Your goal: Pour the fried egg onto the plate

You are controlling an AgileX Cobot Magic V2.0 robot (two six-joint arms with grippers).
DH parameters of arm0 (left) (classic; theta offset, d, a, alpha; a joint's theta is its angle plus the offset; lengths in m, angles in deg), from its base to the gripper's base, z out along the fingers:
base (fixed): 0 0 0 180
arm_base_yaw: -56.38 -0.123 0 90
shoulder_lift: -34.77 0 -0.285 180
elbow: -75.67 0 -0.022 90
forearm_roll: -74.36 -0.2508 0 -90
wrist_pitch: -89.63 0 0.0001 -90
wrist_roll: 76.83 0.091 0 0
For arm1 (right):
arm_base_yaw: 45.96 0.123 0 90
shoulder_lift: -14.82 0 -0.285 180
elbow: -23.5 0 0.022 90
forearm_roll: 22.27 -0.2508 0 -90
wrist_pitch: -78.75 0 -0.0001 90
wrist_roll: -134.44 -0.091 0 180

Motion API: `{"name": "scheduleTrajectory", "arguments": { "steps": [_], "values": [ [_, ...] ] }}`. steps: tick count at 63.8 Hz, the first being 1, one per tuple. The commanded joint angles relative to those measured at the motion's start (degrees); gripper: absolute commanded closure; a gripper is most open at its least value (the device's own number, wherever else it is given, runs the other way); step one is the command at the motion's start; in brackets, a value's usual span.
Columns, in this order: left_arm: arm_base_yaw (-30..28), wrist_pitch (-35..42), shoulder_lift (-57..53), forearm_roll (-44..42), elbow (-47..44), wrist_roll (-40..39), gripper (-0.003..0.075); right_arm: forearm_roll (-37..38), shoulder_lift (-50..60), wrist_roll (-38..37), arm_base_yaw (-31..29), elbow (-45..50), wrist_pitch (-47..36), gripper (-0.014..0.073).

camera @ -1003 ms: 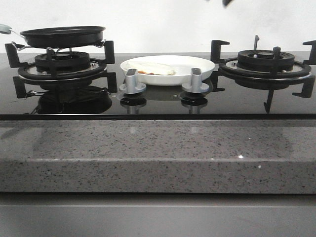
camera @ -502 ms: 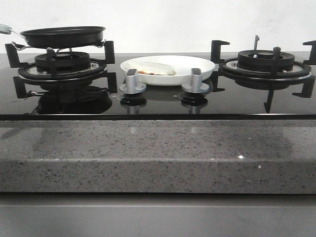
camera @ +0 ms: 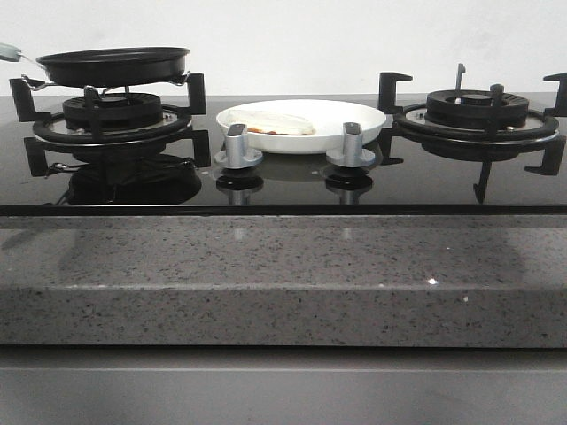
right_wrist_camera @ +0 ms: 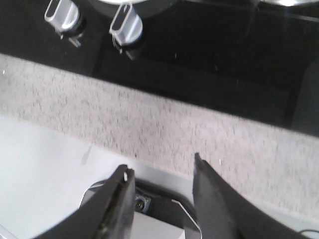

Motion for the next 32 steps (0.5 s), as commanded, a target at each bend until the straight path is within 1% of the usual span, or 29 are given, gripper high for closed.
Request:
{"name": "scheduleTrajectory", "arguments": {
  "steps": [1,12,21,32],
  "values": [
    [0.4,4.2,0.2,0.6,1.3,-0.6,0.0272,-0.1,5.3,1.0,-0.1,2.1,-4.4,0.0274],
    [0.4,5.0,0.2,0.6,1.3,-0.6,0.0272,0.1,15.1,1.0,-0.1,9.1,-4.8,0.0274],
    [0.4,5.0,0.2,0.7,1.3,-0.6,0.0272,2.1,22.7,1.0,-0.1,13.2,-4.4,0.0274],
    [0.4,5.0,0.2,0.8,1.3,-0.6,0.0272,3.5,27.8,1.0,-0.1,14.6,-4.3,0.0274]
  ]
}}
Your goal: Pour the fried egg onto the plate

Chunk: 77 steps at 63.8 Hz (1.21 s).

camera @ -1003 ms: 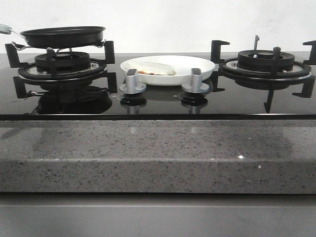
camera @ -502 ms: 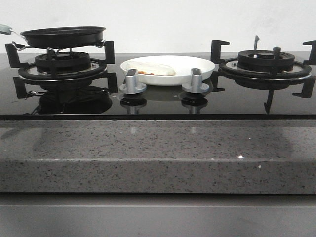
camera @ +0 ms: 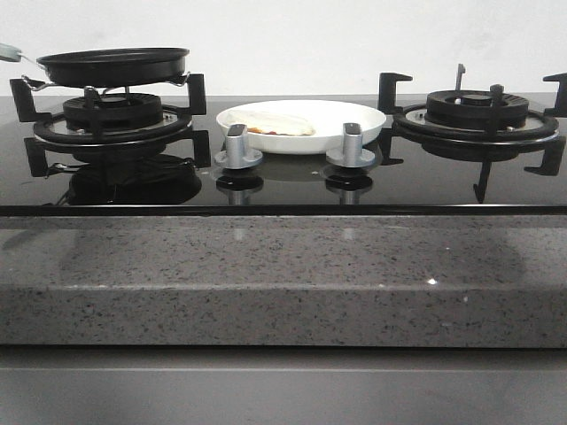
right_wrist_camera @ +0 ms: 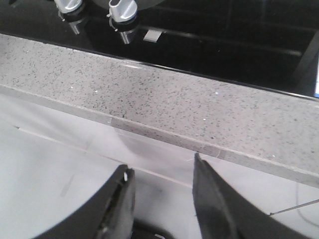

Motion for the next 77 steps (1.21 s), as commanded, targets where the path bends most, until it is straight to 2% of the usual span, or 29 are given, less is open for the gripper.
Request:
{"name": "scheduleTrajectory", "arguments": {
  "steps": [1,12,16,19,26,29,34,40,66,73,77],
  "values": [
    [0.4,4.1,0.2,0.8,1.3,-0.6,0.0272,0.7,1.0,0.6,-0.1,-1.0,-3.4,0.0274],
    [0.4,4.1,0.2,0.8,1.3,-0.6,0.0273,0.8,1.3,0.6,-0.1,-1.0,-2.9,0.0283],
    [0.4,4.1,0.2,0.8,1.3,-0.6,0.0299,0.8,1.3,0.6,-0.1,-1.0,-3.0,0.0347],
    [0.4,4.1,0.2,0.8,1.3,-0.6,0.0339,0.8,1.3,0.6,-0.1,-1.0,-3.0,0.0408],
    [0.4,4.1,0.2,0.8,1.3,-0.6,0.0486,0.8,1.3,0.6,-0.1,-1.0,-3.1,0.0606],
    [0.4,4.1,0.2,0.8,1.3,-0.6,0.0554,0.8,1.3,0.6,-0.1,-1.0,-3.2,0.0658],
    [0.4,4.1,0.2,0.8,1.3,-0.6,0.0655,0.8,1.3,0.6,-0.1,-1.0,-3.2,0.0660],
    [0.4,4.1,0.2,0.8,1.3,-0.6,0.0741,0.8,1.3,0.6,-0.1,-1.0,-3.2,0.0664],
    [0.4,4.7,-0.7,0.8,0.7,-0.6,0.0739,0.8,1.3,0.6,-0.1,-1.0,-3.2,0.0664],
    [0.3,7.4,-4.2,0.5,-2.1,-0.6,0.0739,0.8,1.3,0.6,-0.1,-1.0,-3.2,0.0664],
    [-0.2,10.8,-7.2,-2.7,-4.7,-0.3,0.0739,0.8,1.3,0.6,-0.1,-1.0,-3.2,0.0664]
  ]
}}
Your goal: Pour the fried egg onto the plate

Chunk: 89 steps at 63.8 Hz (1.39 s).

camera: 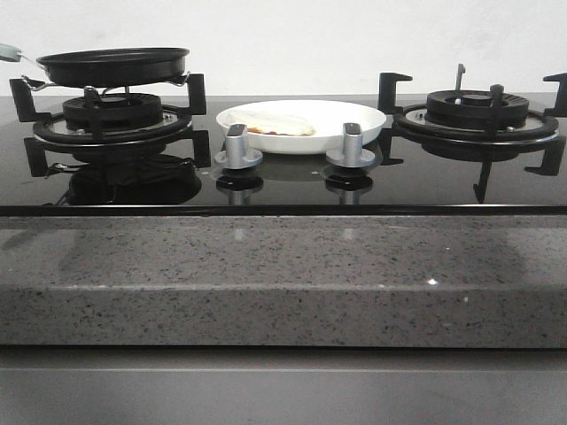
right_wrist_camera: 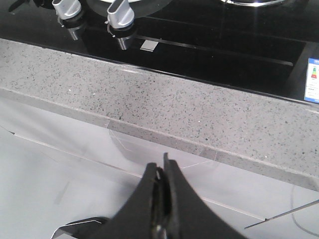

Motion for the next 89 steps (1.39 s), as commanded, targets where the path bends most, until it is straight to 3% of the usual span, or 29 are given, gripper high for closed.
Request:
{"name": "scheduleTrajectory", "arguments": {
  "steps": [1,22,30,36,54,89],
  "values": [
    [-0.5,8.1,-3.7,-2.1,-2.0,-0.3,0.0739,0.2,-0.6,0.5,-0.1,-1.1,-3.4,0.0664],
    [-3.4,31.6,-17.1,-0.8,-22.9,-0.3,0.0739,0.2,-0.6,0.5,-0.1,-1.1,-3.4,0.0664],
    [-3.4,41.5,-20.8,-2.2,-30.5,-4.7,0.0739,0.2,-0.6,0.5,-0.1,-1.1,-3.4,0.0664],
    [-3.8,46.6,-24.2,-3.3,-35.8,-8.2,0.0739,0.2,-0.6,0.5,-0.1,-1.1,-3.4,0.0664],
    [-4.6,62.4,-29.7,-3.2,-49.0,-8.2,0.0739,0.2,-0.7,0.5,-0.1,-1.1,-3.4,0.0664],
    [-3.8,62.0,-29.7,-6.4,-49.0,-7.8,0.0739,0.2,-0.7,0.5,-0.1,-1.1,-3.3,0.0664]
  ]
}}
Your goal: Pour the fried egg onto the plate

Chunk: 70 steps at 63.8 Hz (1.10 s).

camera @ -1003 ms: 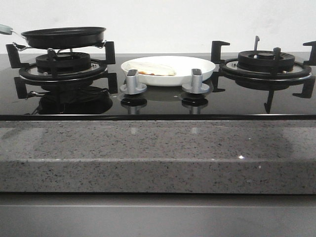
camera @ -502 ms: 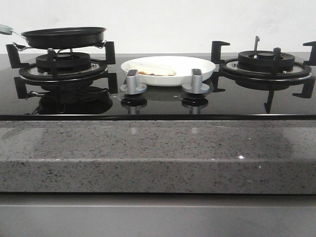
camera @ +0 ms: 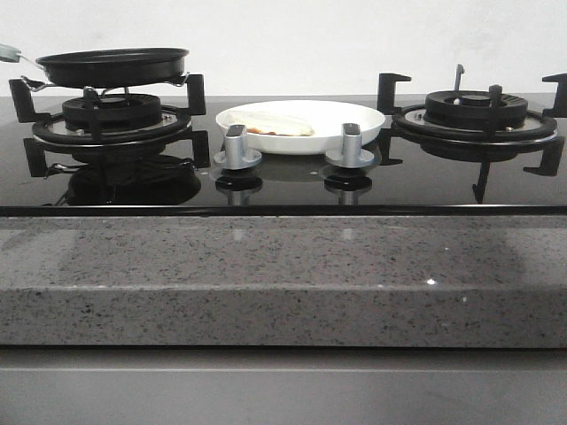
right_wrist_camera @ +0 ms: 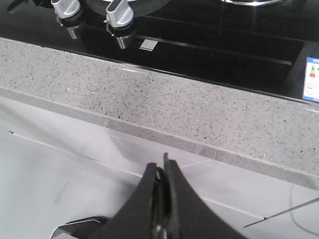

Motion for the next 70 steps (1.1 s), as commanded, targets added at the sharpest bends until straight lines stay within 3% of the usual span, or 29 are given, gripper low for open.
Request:
{"name": "scheduleTrajectory", "arguments": {
  "steps": [1,62,70],
  "values": [
    [0.7,5.2,-1.2,-0.3,-0.4,-0.2,0.0739,0.0,-0.7,0.4,-0.1,-1.1,-3.5,0.0664],
    [1.0,5.2,-1.2,-0.2,-0.4,-0.2,0.0739,0.0,-0.7,0.4,-0.1,-1.1,-3.5,0.0664],
    [1.0,5.2,-1.2,-0.2,-0.4,-0.2,0.0739,5.2,0.8,0.7,-0.6,0.2,-7.3,0.0664]
  ]
}}
